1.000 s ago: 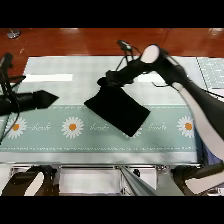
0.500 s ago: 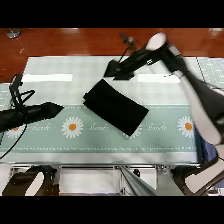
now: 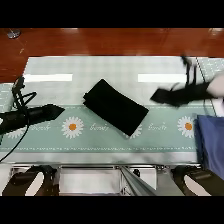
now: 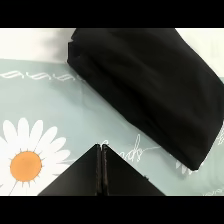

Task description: Fold the shirts.

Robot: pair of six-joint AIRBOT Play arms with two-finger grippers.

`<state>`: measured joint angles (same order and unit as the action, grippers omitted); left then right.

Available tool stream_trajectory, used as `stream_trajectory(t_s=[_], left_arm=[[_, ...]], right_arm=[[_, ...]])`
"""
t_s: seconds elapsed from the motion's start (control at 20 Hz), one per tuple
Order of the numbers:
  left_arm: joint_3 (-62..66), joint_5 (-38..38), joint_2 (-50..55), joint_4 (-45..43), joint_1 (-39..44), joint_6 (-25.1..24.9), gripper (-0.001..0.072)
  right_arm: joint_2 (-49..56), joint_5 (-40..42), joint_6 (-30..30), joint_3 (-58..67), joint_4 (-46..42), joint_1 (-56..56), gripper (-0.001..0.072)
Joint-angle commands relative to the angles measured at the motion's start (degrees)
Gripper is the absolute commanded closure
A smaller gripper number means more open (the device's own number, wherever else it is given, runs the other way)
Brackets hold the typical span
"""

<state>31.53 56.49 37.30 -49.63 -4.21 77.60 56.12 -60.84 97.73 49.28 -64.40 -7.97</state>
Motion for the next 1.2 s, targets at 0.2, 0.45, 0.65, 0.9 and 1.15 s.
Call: stream_trajectory(t_s=[0.2, 0.45, 0.65, 0.9, 1.15], left_arm=[[-1.7, -0.1, 0.0, 1.7, 0.0, 0.0, 0.0663], [-1.7, -0.1, 0.0, 1.7, 0.0, 0.0, 0.0663], [-1.7, -0.6, 0.0, 1.7, 0.0, 0.0, 0.0663], [-1.7, -0.5, 0.0, 1.6, 0.0, 0.0, 0.0663], [-1.7, -0.4, 0.0, 1.7, 0.0, 0.0, 0.0663]], right_arm=[[4.3, 23.2, -6.1, -24.3, 28.3, -6.6, 0.0086], [16.7, 21.0, -10.2, -16.8, 33.1, -6.6, 0.0103], [23.7, 14.2, -16.8, -7.1, 33.0, -9.4, 0.0646], [24.4, 3.7, -18.6, 15.9, 28.5, -6.8, 0.0687], [24.3, -8.9, -9.2, 39.7, 15.1, -1.1, 0.0688]])
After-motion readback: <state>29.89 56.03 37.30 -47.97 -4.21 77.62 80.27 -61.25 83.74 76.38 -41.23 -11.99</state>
